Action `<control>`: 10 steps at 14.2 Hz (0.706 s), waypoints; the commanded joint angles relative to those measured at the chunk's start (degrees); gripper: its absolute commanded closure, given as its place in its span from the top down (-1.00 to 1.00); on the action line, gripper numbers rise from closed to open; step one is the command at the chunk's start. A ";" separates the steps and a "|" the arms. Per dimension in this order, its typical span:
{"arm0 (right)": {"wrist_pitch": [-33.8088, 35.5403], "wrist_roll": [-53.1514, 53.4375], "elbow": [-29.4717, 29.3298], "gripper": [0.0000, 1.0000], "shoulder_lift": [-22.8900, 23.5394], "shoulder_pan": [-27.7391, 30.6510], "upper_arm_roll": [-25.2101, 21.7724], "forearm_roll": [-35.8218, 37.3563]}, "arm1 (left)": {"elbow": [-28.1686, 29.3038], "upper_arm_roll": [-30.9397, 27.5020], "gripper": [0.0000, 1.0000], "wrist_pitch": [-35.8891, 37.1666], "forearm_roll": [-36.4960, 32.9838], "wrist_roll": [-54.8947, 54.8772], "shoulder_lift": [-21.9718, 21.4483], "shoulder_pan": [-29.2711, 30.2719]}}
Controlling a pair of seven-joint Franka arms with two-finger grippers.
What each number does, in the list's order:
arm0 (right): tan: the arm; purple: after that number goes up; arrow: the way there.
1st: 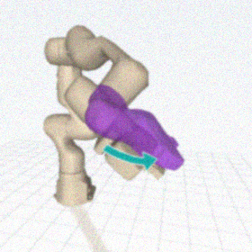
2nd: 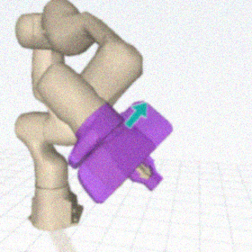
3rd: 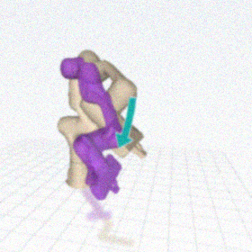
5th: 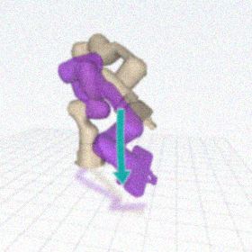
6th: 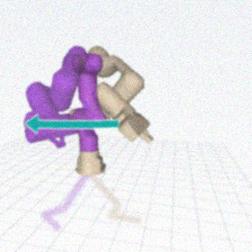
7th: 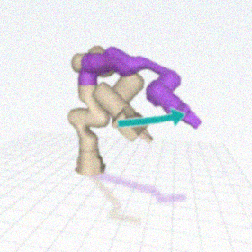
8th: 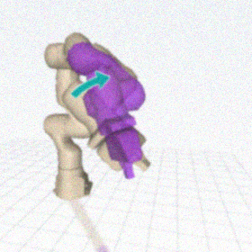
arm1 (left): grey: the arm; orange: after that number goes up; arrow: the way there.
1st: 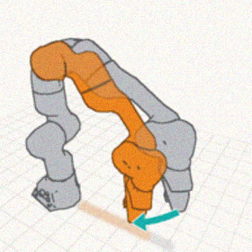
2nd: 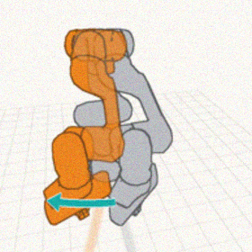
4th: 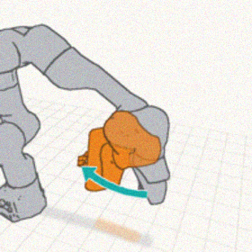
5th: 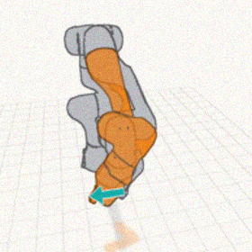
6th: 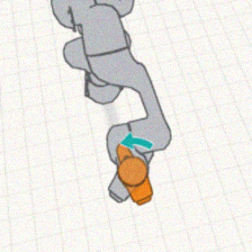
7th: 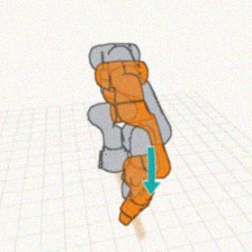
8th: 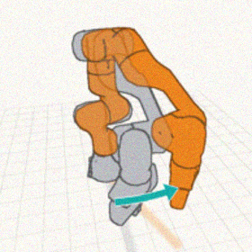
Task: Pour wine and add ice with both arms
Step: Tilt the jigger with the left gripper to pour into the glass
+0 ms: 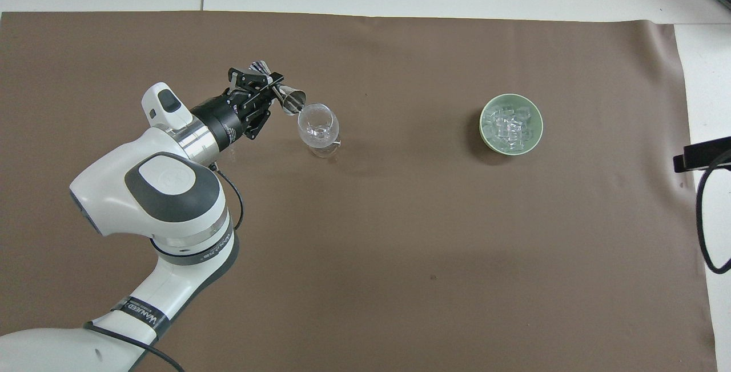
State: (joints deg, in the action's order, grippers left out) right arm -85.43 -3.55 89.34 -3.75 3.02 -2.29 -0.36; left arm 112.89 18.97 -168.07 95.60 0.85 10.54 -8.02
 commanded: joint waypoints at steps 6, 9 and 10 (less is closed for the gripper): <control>0.35 -1.72 0.13 1.00 -0.11 0.14 -0.08 -0.87 | -0.12 -0.86 -1.00 -3.32 -0.33 -2.42 -0.78 -2.52; 0.35 -1.72 0.13 1.00 -0.11 0.14 -0.08 -0.87 | -0.38 -0.86 -1.00 -4.29 -0.33 -3.04 -0.78 -2.78; 0.35 -1.72 0.13 1.00 -0.11 0.14 -0.08 -0.87 | -0.47 -0.78 -1.00 -4.72 -0.33 -3.57 -0.78 -2.87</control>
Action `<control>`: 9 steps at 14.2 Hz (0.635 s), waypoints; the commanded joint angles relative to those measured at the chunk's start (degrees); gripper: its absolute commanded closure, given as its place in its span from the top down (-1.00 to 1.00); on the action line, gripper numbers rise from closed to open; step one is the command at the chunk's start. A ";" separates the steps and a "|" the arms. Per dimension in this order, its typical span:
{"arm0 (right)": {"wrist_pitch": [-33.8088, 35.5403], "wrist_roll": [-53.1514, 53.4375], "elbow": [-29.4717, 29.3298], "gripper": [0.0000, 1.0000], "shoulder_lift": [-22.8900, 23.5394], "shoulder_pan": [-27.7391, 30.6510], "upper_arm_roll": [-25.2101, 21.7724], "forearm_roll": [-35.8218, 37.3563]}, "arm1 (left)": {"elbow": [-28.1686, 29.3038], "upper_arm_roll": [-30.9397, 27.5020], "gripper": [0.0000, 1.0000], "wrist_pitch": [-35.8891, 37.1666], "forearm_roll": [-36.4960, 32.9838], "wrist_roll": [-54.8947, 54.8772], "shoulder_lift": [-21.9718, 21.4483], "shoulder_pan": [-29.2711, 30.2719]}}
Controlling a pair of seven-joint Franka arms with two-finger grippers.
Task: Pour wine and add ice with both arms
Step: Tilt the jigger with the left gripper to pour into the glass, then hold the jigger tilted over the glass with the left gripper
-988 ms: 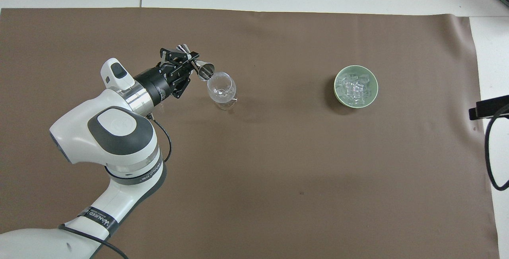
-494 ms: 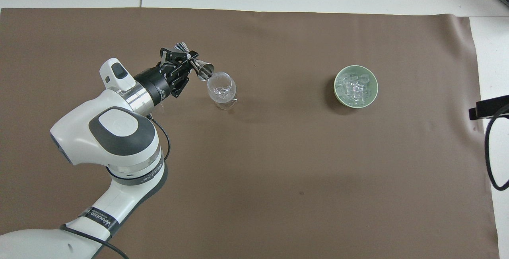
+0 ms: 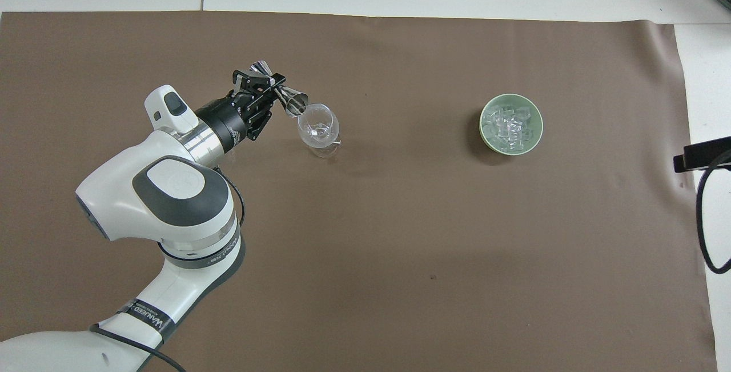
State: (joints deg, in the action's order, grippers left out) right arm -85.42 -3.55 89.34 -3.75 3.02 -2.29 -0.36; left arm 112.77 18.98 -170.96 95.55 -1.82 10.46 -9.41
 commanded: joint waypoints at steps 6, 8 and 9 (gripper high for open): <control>0.35 -1.72 0.13 1.00 -0.12 0.14 -0.08 -0.87 | -0.89 -0.78 -1.00 -3.76 -1.06 -0.90 -0.44 -2.54; 0.35 -1.72 0.13 1.00 -0.12 0.14 -0.08 -0.87 | -1.15 -0.78 -1.00 -3.94 -2.29 -0.90 -0.36 -2.54; 0.35 -1.63 0.13 1.00 -0.12 0.14 -0.08 -0.87 | -1.15 -0.78 -1.00 -3.94 -2.56 -0.99 -0.36 -2.54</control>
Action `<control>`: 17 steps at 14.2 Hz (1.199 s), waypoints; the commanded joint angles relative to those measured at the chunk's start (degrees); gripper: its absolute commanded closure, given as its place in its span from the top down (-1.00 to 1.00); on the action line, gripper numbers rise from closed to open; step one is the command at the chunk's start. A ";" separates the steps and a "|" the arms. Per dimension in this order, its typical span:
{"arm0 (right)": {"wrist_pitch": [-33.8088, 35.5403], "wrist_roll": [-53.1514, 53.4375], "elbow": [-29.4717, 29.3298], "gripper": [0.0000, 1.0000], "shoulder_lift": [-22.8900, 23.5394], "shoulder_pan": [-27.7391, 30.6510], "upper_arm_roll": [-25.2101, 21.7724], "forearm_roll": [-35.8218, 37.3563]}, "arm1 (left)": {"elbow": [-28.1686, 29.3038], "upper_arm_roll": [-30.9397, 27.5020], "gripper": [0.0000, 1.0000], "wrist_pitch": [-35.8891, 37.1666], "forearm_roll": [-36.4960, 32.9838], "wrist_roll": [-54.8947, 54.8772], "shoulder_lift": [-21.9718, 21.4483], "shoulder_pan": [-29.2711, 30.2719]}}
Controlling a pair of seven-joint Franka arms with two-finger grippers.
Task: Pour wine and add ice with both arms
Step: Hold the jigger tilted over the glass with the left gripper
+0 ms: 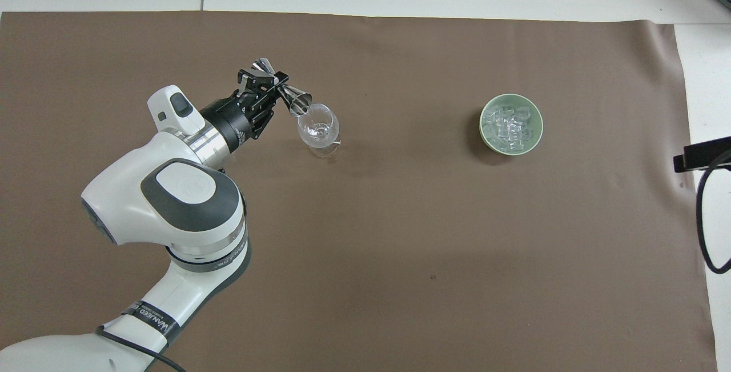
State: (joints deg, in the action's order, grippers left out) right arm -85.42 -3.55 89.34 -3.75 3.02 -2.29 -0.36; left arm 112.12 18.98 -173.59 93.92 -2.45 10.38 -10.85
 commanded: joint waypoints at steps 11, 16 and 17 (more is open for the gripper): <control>0.35 -1.72 0.13 1.00 -0.11 0.14 -0.08 -0.87 | -0.85 -0.70 -1.00 -3.06 -1.54 -3.61 -0.10 -1.19; 0.35 -1.72 0.13 1.00 -0.11 0.14 -0.08 -0.87 | -1.72 -0.61 -1.00 -6.31 -1.46 -3.70 0.43 -2.59; 0.35 -1.72 0.13 1.00 -0.11 0.14 -0.08 -0.87 | -1.81 -0.69 -1.00 -6.75 -1.54 -3.70 0.43 -3.03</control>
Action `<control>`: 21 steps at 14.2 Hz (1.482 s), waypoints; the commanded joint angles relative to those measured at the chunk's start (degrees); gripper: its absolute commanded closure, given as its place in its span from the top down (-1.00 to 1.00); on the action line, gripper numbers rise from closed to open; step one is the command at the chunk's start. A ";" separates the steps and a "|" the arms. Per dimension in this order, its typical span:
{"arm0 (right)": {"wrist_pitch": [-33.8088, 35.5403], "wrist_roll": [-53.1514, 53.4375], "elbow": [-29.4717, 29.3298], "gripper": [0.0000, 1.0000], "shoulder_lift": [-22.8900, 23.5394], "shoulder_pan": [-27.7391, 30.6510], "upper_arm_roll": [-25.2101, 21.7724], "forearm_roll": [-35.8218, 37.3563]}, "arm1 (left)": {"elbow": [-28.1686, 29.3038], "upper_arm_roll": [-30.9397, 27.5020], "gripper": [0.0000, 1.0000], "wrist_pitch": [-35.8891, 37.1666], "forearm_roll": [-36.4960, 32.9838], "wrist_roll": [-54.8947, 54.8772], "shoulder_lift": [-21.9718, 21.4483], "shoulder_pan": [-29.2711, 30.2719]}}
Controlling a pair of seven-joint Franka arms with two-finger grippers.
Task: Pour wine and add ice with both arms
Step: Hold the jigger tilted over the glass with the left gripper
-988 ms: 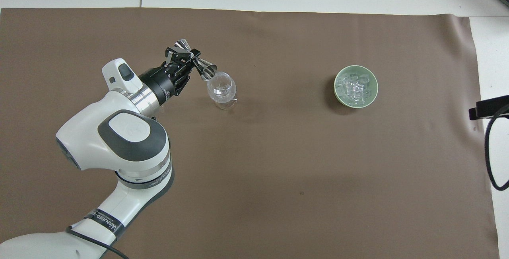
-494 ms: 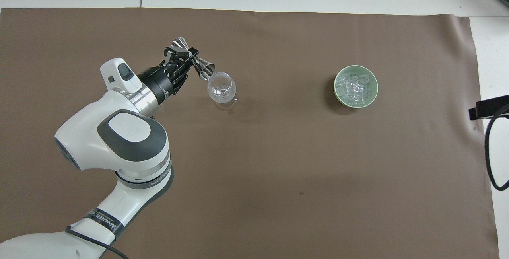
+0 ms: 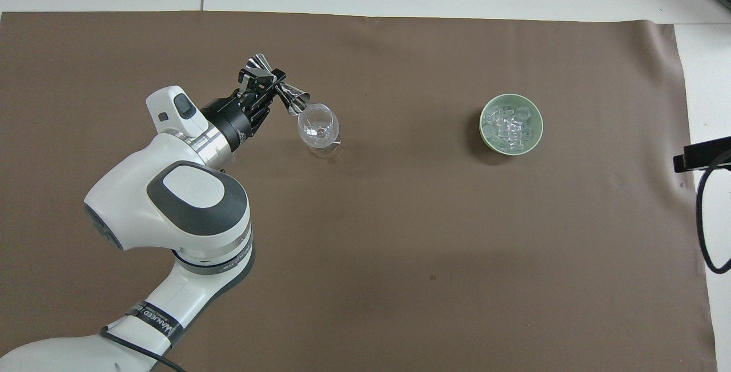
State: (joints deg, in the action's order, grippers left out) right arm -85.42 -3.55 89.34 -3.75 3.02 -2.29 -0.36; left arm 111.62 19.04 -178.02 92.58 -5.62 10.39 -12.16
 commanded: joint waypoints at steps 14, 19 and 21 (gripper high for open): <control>0.35 -1.72 0.13 1.00 -0.12 0.14 -0.09 -0.87 | -1.93 -0.67 -1.00 -4.71 -4.77 -0.88 1.30 -2.34; 0.35 -1.72 0.13 1.00 -0.12 0.14 -0.09 -0.87 | -2.02 -0.67 -1.00 -4.79 -6.36 -0.88 1.30 -2.34; 0.35 -1.72 0.13 1.00 -0.12 0.14 -0.09 -0.87 | -1.93 -0.67 -1.00 -5.32 -6.36 -0.88 1.30 -2.51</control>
State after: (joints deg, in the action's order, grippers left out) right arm -85.42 -3.55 89.34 -3.75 3.02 -2.29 -0.36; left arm 111.03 19.00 -181.25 86.87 -6.03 10.72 -13.24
